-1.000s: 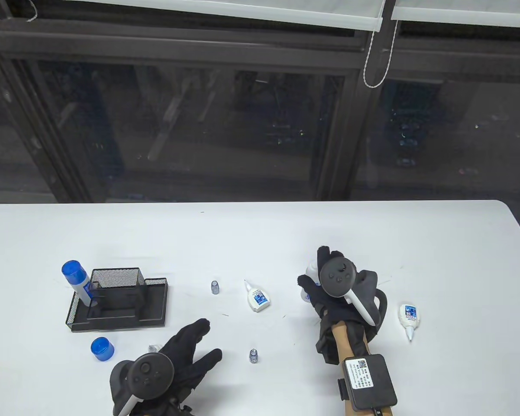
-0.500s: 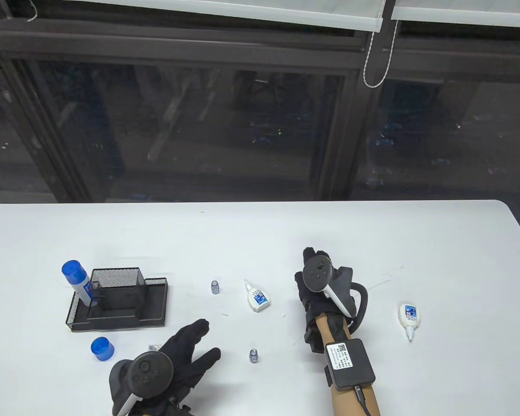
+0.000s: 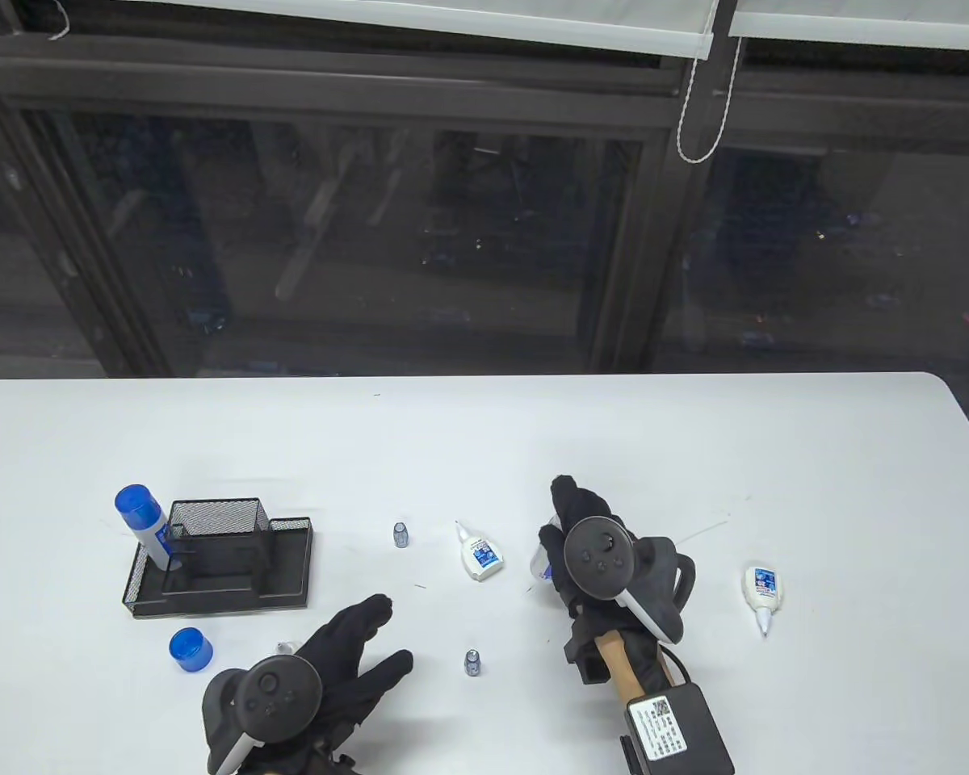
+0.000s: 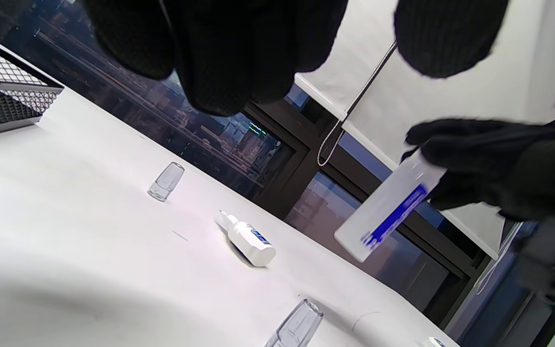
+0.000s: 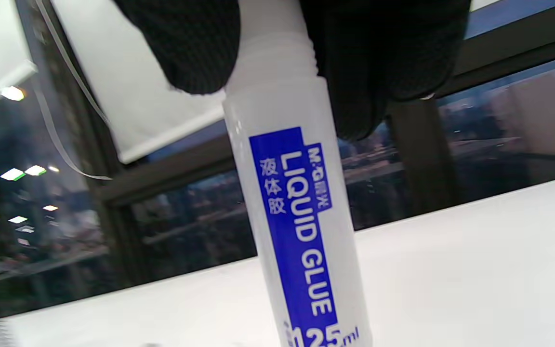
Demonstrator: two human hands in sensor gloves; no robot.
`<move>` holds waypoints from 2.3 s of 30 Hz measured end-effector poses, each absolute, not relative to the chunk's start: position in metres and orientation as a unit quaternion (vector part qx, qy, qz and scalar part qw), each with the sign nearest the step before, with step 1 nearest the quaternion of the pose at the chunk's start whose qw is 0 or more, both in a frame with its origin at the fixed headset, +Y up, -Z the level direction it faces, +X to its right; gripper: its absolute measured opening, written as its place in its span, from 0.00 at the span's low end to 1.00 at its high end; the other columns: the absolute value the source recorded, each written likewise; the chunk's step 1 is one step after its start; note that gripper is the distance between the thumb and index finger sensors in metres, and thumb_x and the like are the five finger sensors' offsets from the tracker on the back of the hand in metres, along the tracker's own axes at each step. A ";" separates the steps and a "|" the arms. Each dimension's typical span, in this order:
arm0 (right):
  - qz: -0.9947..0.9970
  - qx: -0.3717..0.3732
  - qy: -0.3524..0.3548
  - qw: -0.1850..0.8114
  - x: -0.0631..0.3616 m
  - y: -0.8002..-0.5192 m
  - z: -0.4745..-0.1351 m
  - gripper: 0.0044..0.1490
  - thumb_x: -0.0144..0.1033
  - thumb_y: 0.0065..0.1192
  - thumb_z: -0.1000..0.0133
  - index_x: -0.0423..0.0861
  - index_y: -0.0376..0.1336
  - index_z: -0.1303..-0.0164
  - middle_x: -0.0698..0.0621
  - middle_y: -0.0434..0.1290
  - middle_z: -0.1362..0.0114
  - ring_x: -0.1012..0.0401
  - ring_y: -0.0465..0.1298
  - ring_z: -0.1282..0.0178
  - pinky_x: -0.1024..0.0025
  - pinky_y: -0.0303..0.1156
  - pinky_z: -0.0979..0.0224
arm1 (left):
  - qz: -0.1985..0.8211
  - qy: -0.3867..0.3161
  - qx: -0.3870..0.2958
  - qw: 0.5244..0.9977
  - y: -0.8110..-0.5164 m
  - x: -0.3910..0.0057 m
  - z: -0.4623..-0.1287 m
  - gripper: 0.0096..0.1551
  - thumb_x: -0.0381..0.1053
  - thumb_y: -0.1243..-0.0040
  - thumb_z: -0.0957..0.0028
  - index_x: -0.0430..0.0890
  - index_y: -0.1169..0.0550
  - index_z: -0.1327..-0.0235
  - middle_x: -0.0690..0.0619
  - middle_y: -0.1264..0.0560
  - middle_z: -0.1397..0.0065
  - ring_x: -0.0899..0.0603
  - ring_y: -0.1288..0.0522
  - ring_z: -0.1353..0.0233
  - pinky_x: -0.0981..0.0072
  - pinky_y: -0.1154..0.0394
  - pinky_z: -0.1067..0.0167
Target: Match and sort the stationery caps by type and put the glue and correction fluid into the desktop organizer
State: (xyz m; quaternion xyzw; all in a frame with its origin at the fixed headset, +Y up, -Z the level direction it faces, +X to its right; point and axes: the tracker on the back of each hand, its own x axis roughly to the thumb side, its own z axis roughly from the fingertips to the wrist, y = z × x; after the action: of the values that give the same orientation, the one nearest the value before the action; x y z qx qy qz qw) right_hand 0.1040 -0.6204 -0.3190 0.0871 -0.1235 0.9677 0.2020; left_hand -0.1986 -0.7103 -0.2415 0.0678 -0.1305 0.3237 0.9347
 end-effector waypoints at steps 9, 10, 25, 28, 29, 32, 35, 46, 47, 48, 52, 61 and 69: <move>0.930 0.179 -0.121 0.296 0.075 -0.617 -0.254 0.40 0.40 0.66 0.44 0.47 0.56 0.21 0.41 0.70 0.25 0.46 0.79 0.35 0.46 0.72 0.30 | 0.287 -0.170 0.066 0.940 -0.711 -0.182 -0.236 0.54 0.78 0.42 0.53 0.51 0.36 0.18 0.47 0.30 0.17 0.39 0.23 0.23 0.40 0.28 0.30; 0.927 0.185 -0.119 0.305 0.073 -0.621 -0.250 0.40 0.40 0.66 0.44 0.48 0.56 0.21 0.41 0.70 0.25 0.46 0.79 0.35 0.46 0.72 0.31 | 0.281 -0.176 0.062 0.941 -0.712 -0.179 -0.235 0.54 0.78 0.42 0.54 0.51 0.36 0.17 0.47 0.30 0.17 0.39 0.23 0.23 0.40 0.28 0.30; 0.866 0.231 -0.087 0.434 0.069 -0.665 -0.240 0.43 0.40 0.65 0.45 0.46 0.54 0.19 0.42 0.69 0.25 0.45 0.78 0.34 0.45 0.71 0.30 | 0.240 -0.207 0.057 0.947 -0.718 -0.153 -0.232 0.44 0.68 0.36 0.49 0.52 0.32 0.22 0.52 0.23 0.24 0.43 0.18 0.28 0.43 0.26 0.32; 0.856 0.230 -0.064 0.458 0.074 -0.671 -0.242 0.48 0.45 0.64 0.44 0.43 0.48 0.17 0.42 0.67 0.24 0.46 0.77 0.33 0.46 0.70 0.29 | 0.241 -0.208 0.062 0.946 -0.718 -0.152 -0.232 0.43 0.66 0.35 0.49 0.50 0.31 0.22 0.50 0.23 0.25 0.42 0.18 0.29 0.44 0.25 0.32; 0.850 0.228 -0.052 0.472 0.076 -0.674 -0.242 0.52 0.48 0.63 0.44 0.40 0.45 0.16 0.40 0.65 0.22 0.46 0.75 0.30 0.45 0.69 0.27 | 0.243 -0.206 0.066 0.946 -0.717 -0.152 -0.232 0.43 0.66 0.35 0.49 0.50 0.31 0.22 0.50 0.23 0.25 0.42 0.18 0.29 0.44 0.25 0.32; 0.831 0.215 -0.007 0.512 0.081 -0.685 -0.243 0.62 0.59 0.58 0.46 0.39 0.35 0.15 0.36 0.53 0.16 0.41 0.64 0.21 0.40 0.61 0.23 | 0.284 -0.194 0.073 0.936 -0.715 -0.154 -0.232 0.43 0.66 0.36 0.48 0.49 0.32 0.22 0.49 0.24 0.25 0.42 0.18 0.29 0.44 0.25 0.32; 0.813 0.207 0.024 0.544 0.080 -0.695 -0.240 0.63 0.61 0.58 0.46 0.39 0.35 0.15 0.35 0.50 0.15 0.38 0.59 0.19 0.37 0.57 0.22 | 0.327 -0.194 0.069 0.922 -0.712 -0.152 -0.229 0.43 0.66 0.35 0.48 0.48 0.32 0.23 0.49 0.24 0.25 0.42 0.18 0.29 0.44 0.25 0.32; 0.820 0.195 0.023 0.538 0.058 -0.702 -0.232 0.50 0.55 0.65 0.46 0.44 0.50 0.20 0.37 0.54 0.17 0.39 0.61 0.20 0.37 0.57 0.22 | 0.356 -0.218 0.061 0.907 -0.711 -0.135 -0.222 0.44 0.67 0.34 0.49 0.48 0.32 0.23 0.50 0.24 0.25 0.42 0.18 0.28 0.44 0.25 0.32; 0.822 0.190 0.013 0.536 0.059 -0.703 -0.232 0.48 0.54 0.66 0.47 0.45 0.52 0.22 0.37 0.55 0.17 0.39 0.61 0.20 0.37 0.57 0.22 | 0.355 -0.217 0.059 0.907 -0.712 -0.134 -0.222 0.43 0.67 0.34 0.49 0.49 0.32 0.24 0.50 0.24 0.24 0.42 0.18 0.28 0.44 0.25 0.32; 0.831 0.187 0.000 0.523 0.060 -0.702 -0.232 0.47 0.54 0.67 0.48 0.45 0.55 0.23 0.37 0.57 0.18 0.39 0.63 0.21 0.37 0.58 0.23 | 0.352 -0.215 0.054 0.909 -0.713 -0.133 -0.223 0.44 0.67 0.34 0.49 0.49 0.32 0.24 0.50 0.24 0.24 0.42 0.18 0.28 0.44 0.25 0.32; 0.857 0.195 -0.039 0.475 0.062 -0.696 -0.231 0.44 0.53 0.69 0.49 0.45 0.59 0.26 0.40 0.61 0.19 0.41 0.65 0.22 0.37 0.59 0.23 | 0.320 -0.224 0.057 0.919 -0.713 -0.129 -0.224 0.44 0.69 0.36 0.49 0.50 0.32 0.23 0.51 0.24 0.24 0.42 0.19 0.28 0.43 0.26 0.32; 0.868 0.150 -0.074 0.468 0.103 -0.687 -0.241 0.43 0.51 0.70 0.49 0.49 0.59 0.25 0.39 0.65 0.21 0.40 0.71 0.26 0.39 0.63 0.25 | 0.212 -0.122 0.176 0.954 -0.673 -0.199 -0.227 0.49 0.72 0.38 0.50 0.50 0.35 0.19 0.47 0.28 0.19 0.39 0.22 0.25 0.41 0.28 0.30; 0.840 0.120 -0.066 0.525 0.120 -0.689 -0.246 0.44 0.51 0.71 0.48 0.51 0.57 0.23 0.42 0.69 0.24 0.42 0.73 0.27 0.41 0.65 0.26 | 0.174 0.098 0.229 0.953 -0.664 -0.296 -0.223 0.45 0.69 0.37 0.48 0.51 0.33 0.20 0.48 0.28 0.19 0.40 0.21 0.25 0.41 0.28 0.30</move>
State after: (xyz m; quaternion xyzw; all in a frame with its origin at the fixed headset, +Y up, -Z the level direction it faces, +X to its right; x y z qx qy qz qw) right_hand 0.1205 -0.6889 -0.2457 0.1201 -0.0660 0.8403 0.5246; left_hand -0.2961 -0.6637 -0.2229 0.2293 0.0977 0.1745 0.9526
